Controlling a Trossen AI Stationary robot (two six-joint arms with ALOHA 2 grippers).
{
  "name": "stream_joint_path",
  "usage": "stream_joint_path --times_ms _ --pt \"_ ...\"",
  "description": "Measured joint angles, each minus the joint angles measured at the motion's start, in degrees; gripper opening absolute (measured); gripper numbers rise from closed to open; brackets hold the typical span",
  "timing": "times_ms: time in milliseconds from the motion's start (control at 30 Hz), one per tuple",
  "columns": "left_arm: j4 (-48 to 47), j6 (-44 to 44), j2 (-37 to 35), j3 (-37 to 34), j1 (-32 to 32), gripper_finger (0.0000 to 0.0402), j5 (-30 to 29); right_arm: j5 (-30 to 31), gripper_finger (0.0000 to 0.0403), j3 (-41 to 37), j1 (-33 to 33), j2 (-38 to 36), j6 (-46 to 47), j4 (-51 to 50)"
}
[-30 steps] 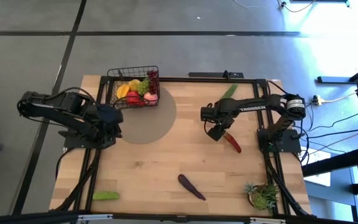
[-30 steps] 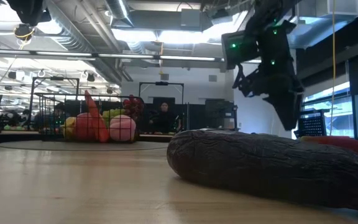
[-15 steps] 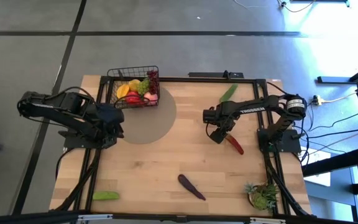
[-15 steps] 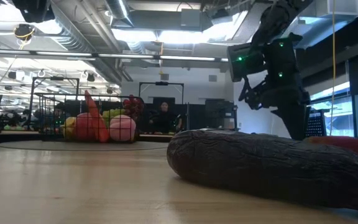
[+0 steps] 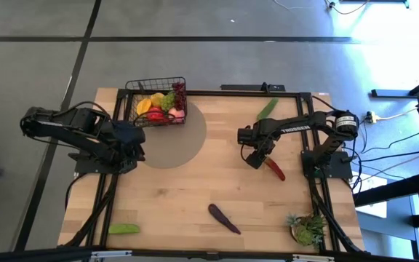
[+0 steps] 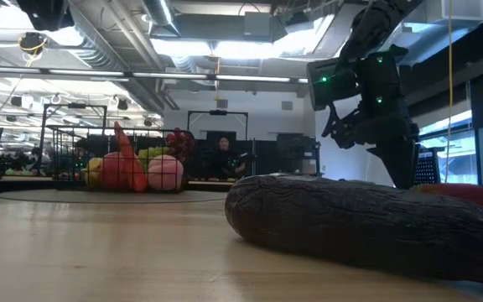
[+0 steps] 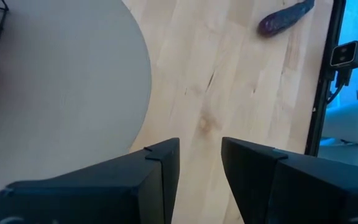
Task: Build produce basket
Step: Put the red chilli pepper into the black wire basket
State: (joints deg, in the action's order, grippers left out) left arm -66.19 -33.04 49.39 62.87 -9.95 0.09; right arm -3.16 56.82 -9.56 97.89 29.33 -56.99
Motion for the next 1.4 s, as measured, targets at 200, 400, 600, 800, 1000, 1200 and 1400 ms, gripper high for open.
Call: stream_joint_path --times_ms 200,400,600,800,1000,1200,1400 --pt "-0.01 0.09 0.0 0.0 0.02 0.0106 -1.01 -0.02 0.0119 0.0 0.0 0.0 -0.03 0.02" --pt "-0.02 0.11 0.0 0.0 0.02 0.0108 -1.0 0.02 0.0108 0.0 0.0 0.0 0.0 0.22" --pt "-0.02 0.09 0.0 0.0 0.02 0.0108 -1.0 0.07 0.0107 0.0 -0.01 0.0 -0.03 0.24" --pt "-0.02 0.09 0.0 0.0 0.02 0.0106 -0.98 0.07 0.0107 0.02 0.0 0.0 -0.05 0.63" --pt "-0.02 0.09 0.0 0.0 0.02 0.0107 -0.98 0.09 0.0107 0.01 0.0 0.0 -0.03 0.72" --pt "-0.04 0.07 0.0 0.0 0.02 0.0108 -0.96 0.04 0.0107 0.02 -0.01 1.28 -0.05 0.52" --pt "-0.04 0.02 0.0 0.0 0.02 0.0107 -0.96 2.44 0.0101 0.02 0.0 3.58 0.07 0.56"
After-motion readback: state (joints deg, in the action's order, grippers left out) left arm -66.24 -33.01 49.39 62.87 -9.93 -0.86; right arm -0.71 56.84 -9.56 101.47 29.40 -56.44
